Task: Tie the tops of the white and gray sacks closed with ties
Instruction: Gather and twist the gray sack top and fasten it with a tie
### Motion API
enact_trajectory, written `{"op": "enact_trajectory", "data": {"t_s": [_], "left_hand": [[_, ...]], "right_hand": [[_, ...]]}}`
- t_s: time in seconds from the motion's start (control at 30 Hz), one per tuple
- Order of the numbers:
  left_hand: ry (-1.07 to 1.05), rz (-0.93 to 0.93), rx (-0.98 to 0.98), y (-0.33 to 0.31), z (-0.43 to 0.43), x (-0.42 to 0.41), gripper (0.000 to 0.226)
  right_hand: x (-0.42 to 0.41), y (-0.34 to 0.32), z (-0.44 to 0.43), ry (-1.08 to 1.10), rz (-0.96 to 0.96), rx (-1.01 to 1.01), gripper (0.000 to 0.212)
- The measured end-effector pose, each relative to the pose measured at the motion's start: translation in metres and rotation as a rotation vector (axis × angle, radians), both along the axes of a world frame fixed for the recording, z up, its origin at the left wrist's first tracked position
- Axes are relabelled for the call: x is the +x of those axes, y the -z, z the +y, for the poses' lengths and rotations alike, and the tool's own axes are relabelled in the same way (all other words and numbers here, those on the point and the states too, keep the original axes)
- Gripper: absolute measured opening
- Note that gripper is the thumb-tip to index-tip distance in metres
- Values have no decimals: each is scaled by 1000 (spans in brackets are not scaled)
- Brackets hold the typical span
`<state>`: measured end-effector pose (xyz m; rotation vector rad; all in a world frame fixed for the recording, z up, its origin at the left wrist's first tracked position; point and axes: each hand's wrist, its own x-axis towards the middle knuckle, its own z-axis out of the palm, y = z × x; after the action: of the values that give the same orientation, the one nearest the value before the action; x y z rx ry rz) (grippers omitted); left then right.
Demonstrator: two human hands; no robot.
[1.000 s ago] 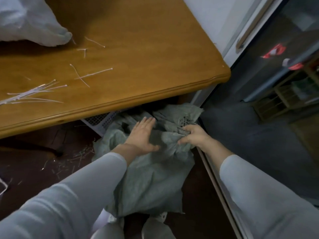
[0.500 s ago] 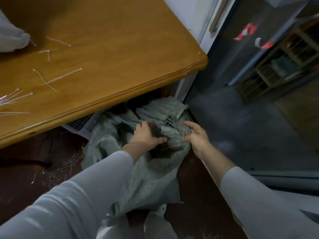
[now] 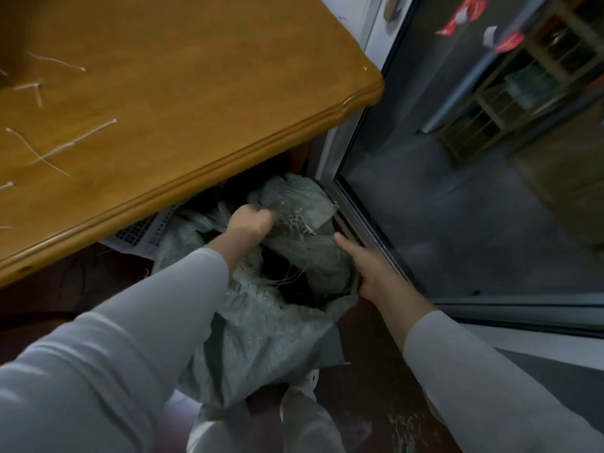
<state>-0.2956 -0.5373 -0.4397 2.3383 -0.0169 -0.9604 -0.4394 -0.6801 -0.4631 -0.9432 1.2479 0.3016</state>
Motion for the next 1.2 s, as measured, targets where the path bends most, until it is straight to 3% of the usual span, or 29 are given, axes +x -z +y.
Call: {"op": "enact_trajectory", "data": {"t_s": [0.07,0.13,0.2,0.27,0.37,0.47,0.53,0.57,0.63,0.67,0.73,0.77,0.8,0.87,0.97,1.03,1.1,1.13,1.2], "left_hand": [[238,-23,74,-7,3,2,44],[301,-95,121,-6,10,5,38],[116,-131,74,-7,18,13,29],[-163,-50,-46,-11,27,23,32],[-489,96,-221,-17,35,33,46],[-584,258,-223,-16,37,31,71],[-640,429,-305,-14,39,24,89],[-668,505,-351,-10,41,21,97],[-674,545,-398,-6,46,17,97],[-664,513,-402,-4,48,17,91],[-649,382,-364,-2,49,19,65],[-651,330,-334,-2,49,21,54],[-657,299,-312,-1,48,24,51],[-648,282,-310,-3,46,26,47],[-651,279,-303,-7,45,27,33],[-668,272,-309,-6,49,27,30],[-686,259,-308,-1,56,30,33],[-694,247,-302,2,60,30,36],[-669,222,-262,7,64,29,45]], "right_hand": [[5,3,1,83,30,-104,55],[11,-9,3,188,5,-138,41],[14,-16,-1,371,-24,-131,35],[14,-17,-3,496,-44,-106,35],[17,-9,6,401,-53,-86,35],[21,7,18,320,-25,15,48],[21,17,21,312,13,47,45],[24,20,21,243,48,15,37],[29,19,21,-9,130,-79,58],[30,16,21,-224,232,-260,74],[31,15,24,-722,337,-973,80],[33,14,28,-859,208,-1233,75],[37,8,34,-953,59,-1325,72],[46,19,45,-1110,-42,-1172,82],[58,45,50,-1277,221,-1046,116],[59,55,42,-1330,336,-1118,90],[57,54,29,-1208,278,-1098,46],[55,51,22,-1018,200,-1009,37],[51,38,5,-381,35,-712,34]]}}
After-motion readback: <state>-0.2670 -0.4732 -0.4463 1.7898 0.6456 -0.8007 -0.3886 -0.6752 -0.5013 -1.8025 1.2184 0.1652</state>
